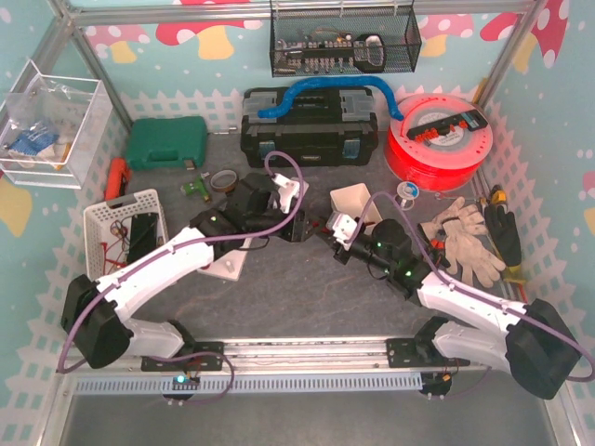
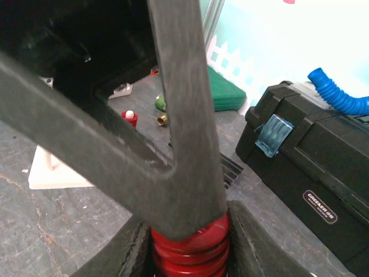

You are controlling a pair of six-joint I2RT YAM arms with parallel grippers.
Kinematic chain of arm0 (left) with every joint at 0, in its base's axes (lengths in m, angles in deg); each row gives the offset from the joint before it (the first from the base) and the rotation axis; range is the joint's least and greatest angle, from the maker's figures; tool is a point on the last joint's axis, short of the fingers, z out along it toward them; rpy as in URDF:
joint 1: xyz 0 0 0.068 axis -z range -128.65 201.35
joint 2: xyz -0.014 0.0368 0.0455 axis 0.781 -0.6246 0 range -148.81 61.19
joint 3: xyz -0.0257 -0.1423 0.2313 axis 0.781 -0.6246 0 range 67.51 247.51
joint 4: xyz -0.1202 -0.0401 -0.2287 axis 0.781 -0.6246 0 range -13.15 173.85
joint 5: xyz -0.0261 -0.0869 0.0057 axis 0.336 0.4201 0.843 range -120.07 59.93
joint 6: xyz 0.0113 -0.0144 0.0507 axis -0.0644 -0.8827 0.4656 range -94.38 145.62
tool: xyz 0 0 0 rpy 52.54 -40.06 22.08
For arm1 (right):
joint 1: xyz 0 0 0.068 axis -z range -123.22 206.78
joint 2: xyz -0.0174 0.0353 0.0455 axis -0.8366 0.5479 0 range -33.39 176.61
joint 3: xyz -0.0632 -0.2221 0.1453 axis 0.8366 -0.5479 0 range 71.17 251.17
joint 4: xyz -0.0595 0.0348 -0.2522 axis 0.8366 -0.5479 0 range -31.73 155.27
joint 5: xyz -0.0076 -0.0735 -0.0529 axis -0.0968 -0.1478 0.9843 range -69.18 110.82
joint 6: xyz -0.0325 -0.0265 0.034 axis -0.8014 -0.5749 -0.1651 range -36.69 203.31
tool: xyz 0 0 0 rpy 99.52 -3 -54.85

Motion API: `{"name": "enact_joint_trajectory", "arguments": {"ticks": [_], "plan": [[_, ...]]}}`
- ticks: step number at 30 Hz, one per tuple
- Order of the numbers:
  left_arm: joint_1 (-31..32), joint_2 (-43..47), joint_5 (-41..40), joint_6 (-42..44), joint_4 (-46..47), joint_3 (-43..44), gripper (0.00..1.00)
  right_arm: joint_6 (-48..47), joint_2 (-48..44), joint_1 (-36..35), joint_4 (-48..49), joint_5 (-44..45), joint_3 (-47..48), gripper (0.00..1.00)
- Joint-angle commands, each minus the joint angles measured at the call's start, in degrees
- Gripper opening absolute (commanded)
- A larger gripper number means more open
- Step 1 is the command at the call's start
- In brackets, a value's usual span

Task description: Install the large spring

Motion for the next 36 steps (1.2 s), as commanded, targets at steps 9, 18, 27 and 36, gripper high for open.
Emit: {"name": "enact_joint_trajectory", "arguments": {"ticks": [9,18,27,36], "plan": [[0.7,-3.9,-1.3,1.3,-1.6,2.8,0.49,1.4,2.0,-1.7,6.6,3.1,0.9,0.00],[0.9,-7.3,-0.4,1.3,-1.8,4.0,0.48,3.3,3.3,-2.8,6.2,4.9,2.9,0.00],[0.9,-9.1,-0.9,1.3,-1.9,5.7,0.08,2.6,4.8,-3.1,4.7,6.9,2.3,0.04],[0.9,-8.9,-1.0,-0.9,-3.8,5.8,0.00,4.3,7.5,-3.0,7.1,8.8,0.3,0.38]]}}
